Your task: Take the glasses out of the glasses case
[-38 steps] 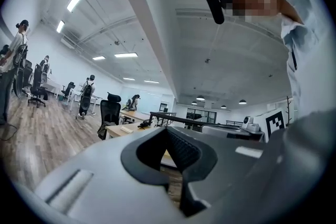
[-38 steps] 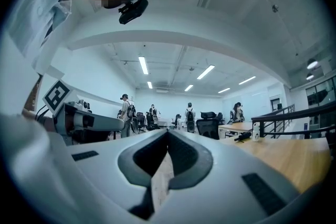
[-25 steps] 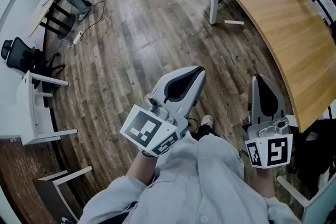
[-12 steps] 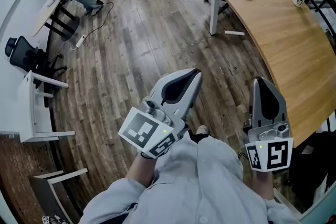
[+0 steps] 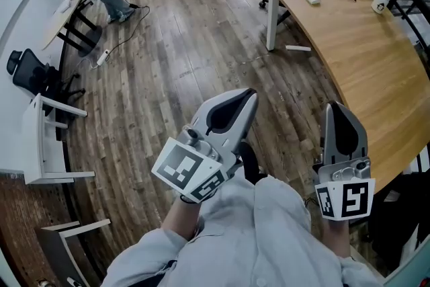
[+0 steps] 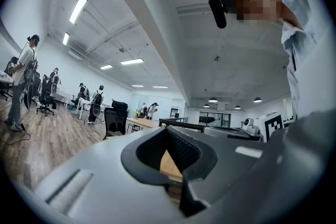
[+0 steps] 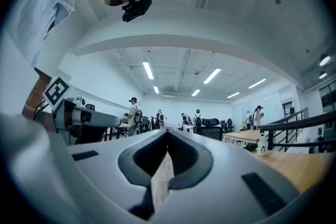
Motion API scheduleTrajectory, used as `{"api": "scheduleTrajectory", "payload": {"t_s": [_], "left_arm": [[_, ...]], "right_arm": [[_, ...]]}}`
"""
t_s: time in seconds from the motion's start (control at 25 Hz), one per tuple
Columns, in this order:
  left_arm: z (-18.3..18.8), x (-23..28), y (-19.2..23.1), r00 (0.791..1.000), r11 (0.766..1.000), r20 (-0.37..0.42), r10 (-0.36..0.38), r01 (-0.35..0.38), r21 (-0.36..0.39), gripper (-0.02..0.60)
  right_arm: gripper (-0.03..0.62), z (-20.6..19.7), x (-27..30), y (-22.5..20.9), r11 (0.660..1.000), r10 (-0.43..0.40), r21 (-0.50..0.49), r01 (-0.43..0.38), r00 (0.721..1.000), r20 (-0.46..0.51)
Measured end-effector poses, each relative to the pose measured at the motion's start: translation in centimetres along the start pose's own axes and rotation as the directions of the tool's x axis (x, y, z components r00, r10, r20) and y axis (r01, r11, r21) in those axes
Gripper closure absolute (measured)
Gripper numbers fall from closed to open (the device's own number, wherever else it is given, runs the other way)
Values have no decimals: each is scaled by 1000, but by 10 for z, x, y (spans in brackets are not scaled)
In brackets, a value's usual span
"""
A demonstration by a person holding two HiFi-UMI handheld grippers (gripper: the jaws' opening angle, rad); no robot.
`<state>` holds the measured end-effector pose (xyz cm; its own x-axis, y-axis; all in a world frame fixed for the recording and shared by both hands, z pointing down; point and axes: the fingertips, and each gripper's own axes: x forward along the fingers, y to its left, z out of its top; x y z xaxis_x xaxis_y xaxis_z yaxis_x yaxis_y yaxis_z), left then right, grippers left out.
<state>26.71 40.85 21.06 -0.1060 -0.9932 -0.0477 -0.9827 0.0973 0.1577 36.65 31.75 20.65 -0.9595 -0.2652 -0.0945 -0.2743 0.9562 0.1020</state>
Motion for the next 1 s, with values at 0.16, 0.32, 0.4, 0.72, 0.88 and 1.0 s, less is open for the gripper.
{"api": "scheduleTrajectory", "payload": {"t_s": [0.16,0.32,0.4,0.72,0.88,1.0], "left_arm": [[-1,-4,1,1000,1000,8,12,-12,-1,577],[-4,-5,6,1000,1000,3,11,-11,-25,577],[-6,-4,12,1000,999,4,20,-20,-28,577],[-10,17,39,1000,999,-2,30,-30,-32,577],[-8,33,61,1000,999,-6,23,-24,-36,577],[-7,47,80,1000,999,-14,17,-17,-40,577]], "right_arm": [[594,-3,1,1,1000,8,8,-8,1000,0],[594,-5,9,9,999,33,10,-33,999,-3],[594,-7,13,12,999,44,8,-44,999,-5],[594,-16,36,-1,999,41,20,-41,999,-11],[594,-23,61,-7,999,35,17,-34,999,-31],[594,-26,86,-10,999,37,12,-37,999,-38]]}}
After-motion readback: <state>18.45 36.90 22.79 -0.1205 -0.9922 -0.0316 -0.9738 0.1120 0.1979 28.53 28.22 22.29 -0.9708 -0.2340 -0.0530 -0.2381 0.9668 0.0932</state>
